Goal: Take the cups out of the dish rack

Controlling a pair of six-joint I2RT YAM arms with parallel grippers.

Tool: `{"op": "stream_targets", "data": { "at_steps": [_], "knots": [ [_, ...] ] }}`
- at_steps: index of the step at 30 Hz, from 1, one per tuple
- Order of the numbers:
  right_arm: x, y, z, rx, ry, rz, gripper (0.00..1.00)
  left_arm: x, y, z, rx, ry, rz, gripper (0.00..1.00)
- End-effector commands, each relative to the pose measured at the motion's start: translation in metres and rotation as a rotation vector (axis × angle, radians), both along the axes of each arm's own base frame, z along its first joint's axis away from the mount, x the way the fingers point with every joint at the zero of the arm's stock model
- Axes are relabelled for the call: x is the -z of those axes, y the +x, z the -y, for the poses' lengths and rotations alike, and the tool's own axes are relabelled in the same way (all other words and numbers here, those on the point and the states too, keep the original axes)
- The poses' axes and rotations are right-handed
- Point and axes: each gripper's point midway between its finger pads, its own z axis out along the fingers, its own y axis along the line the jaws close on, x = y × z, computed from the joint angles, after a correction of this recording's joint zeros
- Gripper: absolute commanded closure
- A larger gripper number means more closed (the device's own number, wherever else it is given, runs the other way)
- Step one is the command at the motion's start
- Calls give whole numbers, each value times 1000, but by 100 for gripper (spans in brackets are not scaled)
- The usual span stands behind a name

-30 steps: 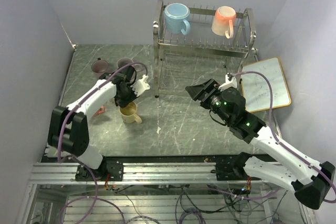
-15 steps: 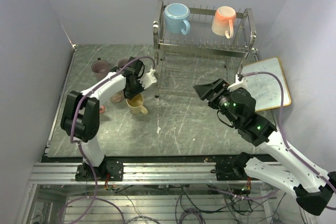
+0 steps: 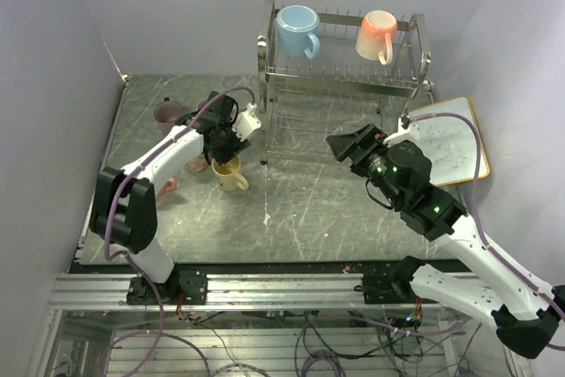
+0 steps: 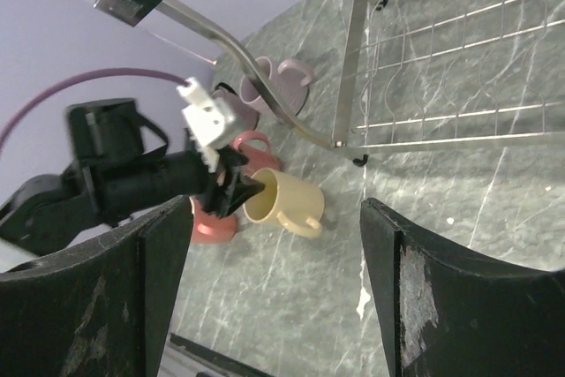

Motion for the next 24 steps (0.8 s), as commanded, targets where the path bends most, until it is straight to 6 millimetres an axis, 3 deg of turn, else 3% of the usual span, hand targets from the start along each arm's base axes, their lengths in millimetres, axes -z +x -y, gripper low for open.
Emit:
{"op": "stream_targets", "data": {
  "at_steps": [1,2,3,8,12,16,20,24],
  "knots": [
    [-18,15,5,42,-89,52,23,-50,7,4,-34,-117,136,33],
    [-24,20,4,48,-116,67,23,-58,5,4,-33,-134,149,33],
    [-35,25,4,54,-138,90,23,-69,4,3,-29,-154,169,22],
    [-97,56,-10,36,-340,233,22,-130,-10,-4,-6,-278,267,9],
    [-142,84,-33,-27,-504,307,22,-165,-28,-13,5,-329,295,3],
    [-153,125,-47,-68,-622,297,23,-183,-43,-23,-10,-349,321,2],
    [-152,160,-53,-94,-689,298,26,-193,-57,-27,-24,-371,332,2],
    [-148,190,-45,-58,-721,307,29,-199,-75,-31,-14,-369,328,0]
  ]
}}
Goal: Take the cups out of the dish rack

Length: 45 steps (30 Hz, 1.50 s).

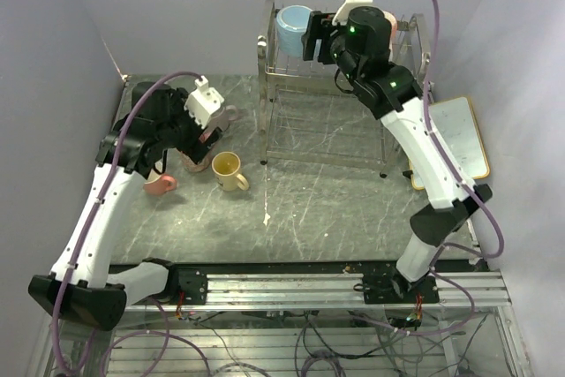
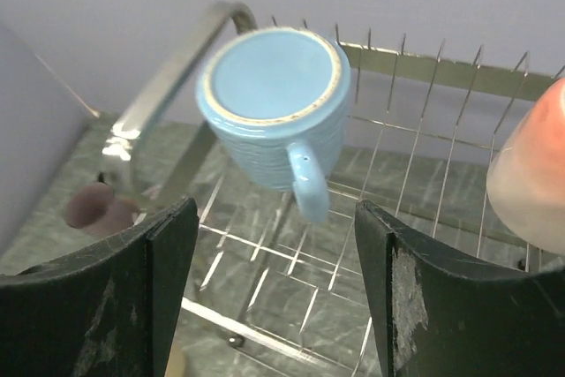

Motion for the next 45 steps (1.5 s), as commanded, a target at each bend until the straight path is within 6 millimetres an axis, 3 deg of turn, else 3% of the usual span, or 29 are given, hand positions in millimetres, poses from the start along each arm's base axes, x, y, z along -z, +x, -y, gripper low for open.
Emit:
{"op": "stream_targets", "data": {
  "at_steps": [1,10,11,15,24,28,33,45],
  "knots": [
    [16,24,11,-12,-109,-15,30,-9,-25,-2,19,-23,-27,0],
    [46,60,-2,-86,-109,-64,33,-13,-48,-13,7,1,-9,0],
    [50,67,7,-74,-106,-73,34,-12,-50,-14,3,5,-7,0],
    [61,73,3,-95,-104,-93,38,-13,-54,-20,-12,21,4,0],
    [70,78,-18,-194,-72,-78,65,-15,-61,-20,-27,0,-12,1],
    [63,77,-19,-201,-59,-44,82,-11,-63,-21,-33,-3,-15,1],
    [38,70,-13,-192,-40,51,100,-1,-63,-21,-38,1,-27,2],
    [-8,52,1,-165,-2,205,100,2,-68,-23,-68,-16,-57,2]
  ]
}}
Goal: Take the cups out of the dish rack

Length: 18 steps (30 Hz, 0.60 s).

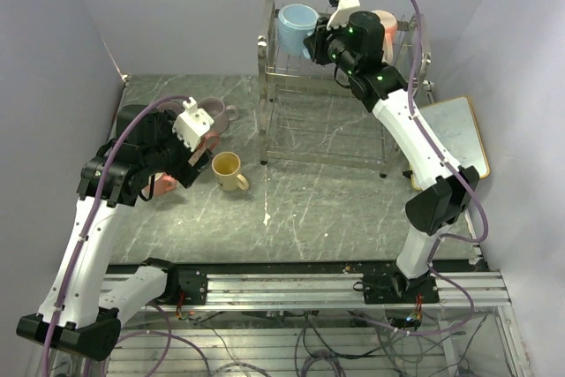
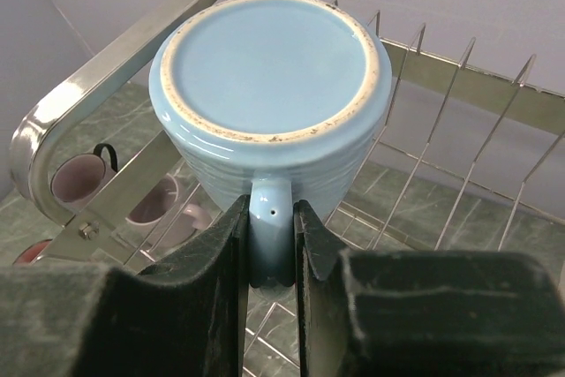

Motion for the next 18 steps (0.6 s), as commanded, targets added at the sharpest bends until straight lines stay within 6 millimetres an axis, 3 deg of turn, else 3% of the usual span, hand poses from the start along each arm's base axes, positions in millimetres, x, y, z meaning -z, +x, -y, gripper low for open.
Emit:
{"op": "stream_targets", "data": {
  "at_steps": [1,11,18],
  "knots": [
    [-79,-18,14,16,89,209,100,-1,-4,-5,-46,-22,-13,2],
    [-117,-44,20,-6,180,260,100,12,-14,-2,-51,-48,-60,0],
    [-132,-77,21,-70,246,244,100,-2,-15,0,-40,-73,7,0]
  ]
}}
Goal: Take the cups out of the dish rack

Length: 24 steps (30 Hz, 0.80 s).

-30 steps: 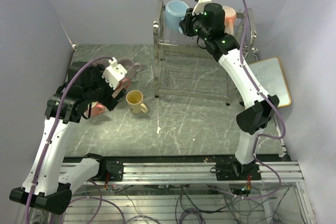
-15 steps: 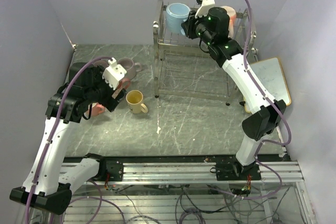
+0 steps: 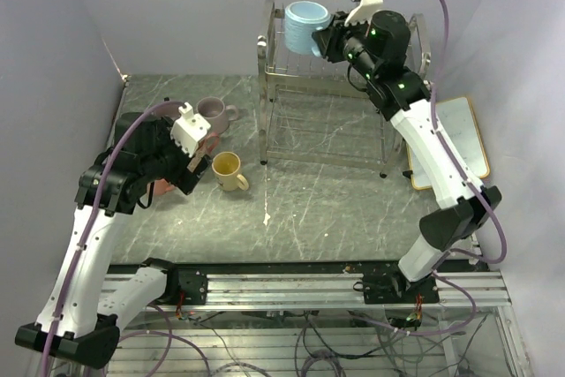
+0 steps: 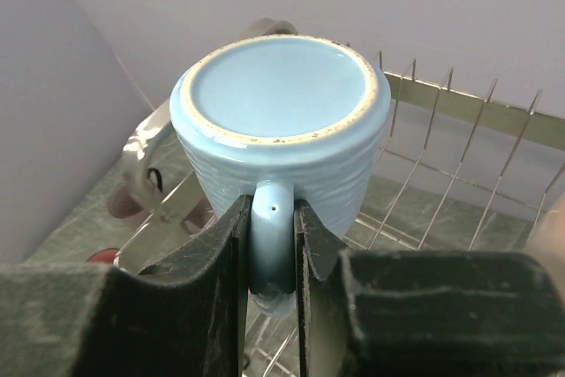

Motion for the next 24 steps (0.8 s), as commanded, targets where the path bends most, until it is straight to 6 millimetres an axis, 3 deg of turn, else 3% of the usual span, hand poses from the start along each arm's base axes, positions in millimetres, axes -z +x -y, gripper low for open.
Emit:
{"op": "stream_targets", "data": {
  "at_steps": [1,15,24],
  "knots": [
    [-86,-46,11,-55,163,189,100,-14,-2,1,-7,-42,59,0],
    [-67,-120,8,-237,339,83,100,-40,-1,7,49,-66,211,0],
    [-67,-151,13,-288,416,84,100,-48,3,10,83,-63,282,0]
  ]
}}
